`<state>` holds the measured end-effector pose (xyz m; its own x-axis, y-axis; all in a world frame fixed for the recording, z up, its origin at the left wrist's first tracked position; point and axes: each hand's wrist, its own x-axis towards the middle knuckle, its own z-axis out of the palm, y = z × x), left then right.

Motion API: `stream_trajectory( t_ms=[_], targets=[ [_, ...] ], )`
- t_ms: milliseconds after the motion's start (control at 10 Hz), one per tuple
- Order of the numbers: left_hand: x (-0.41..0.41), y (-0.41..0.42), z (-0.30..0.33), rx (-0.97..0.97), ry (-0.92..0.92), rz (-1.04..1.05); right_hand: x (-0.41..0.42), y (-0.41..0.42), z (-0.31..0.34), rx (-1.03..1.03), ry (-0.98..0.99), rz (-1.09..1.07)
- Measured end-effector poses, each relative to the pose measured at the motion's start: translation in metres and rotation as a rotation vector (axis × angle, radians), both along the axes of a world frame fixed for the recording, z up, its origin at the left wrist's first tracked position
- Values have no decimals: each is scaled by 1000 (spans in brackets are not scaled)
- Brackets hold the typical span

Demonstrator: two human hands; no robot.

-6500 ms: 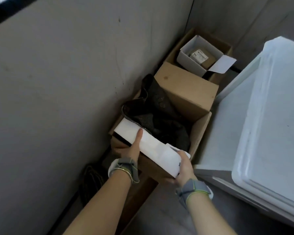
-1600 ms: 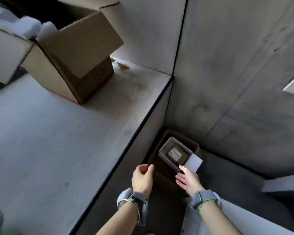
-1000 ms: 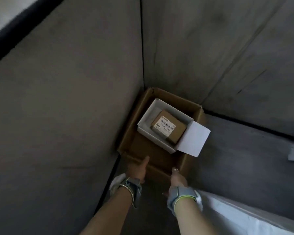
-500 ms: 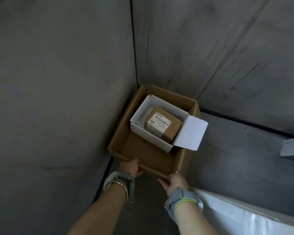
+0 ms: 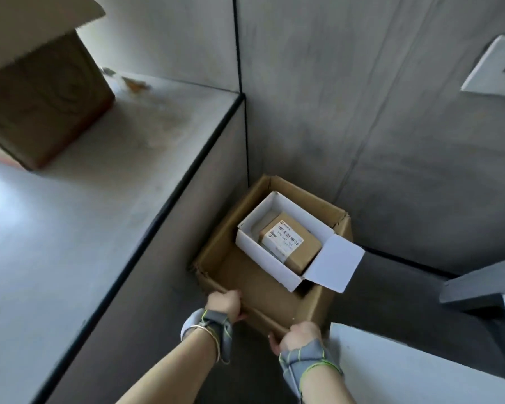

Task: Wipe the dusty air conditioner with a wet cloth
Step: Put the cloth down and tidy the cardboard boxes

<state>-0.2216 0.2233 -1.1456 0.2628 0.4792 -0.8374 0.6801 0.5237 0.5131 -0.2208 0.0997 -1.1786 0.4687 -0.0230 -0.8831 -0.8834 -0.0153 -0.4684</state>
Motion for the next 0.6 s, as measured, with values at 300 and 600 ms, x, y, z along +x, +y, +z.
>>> stream_trajectory(
  t_ms=[300, 600],
  targets=[
    [-38, -6, 170, 6, -152, 8, -33, -16, 208, 197, 7, -528],
    [-142, -1, 324, 29, -215, 38, -118, -15, 320, -45, -446, 292]
  ],
)
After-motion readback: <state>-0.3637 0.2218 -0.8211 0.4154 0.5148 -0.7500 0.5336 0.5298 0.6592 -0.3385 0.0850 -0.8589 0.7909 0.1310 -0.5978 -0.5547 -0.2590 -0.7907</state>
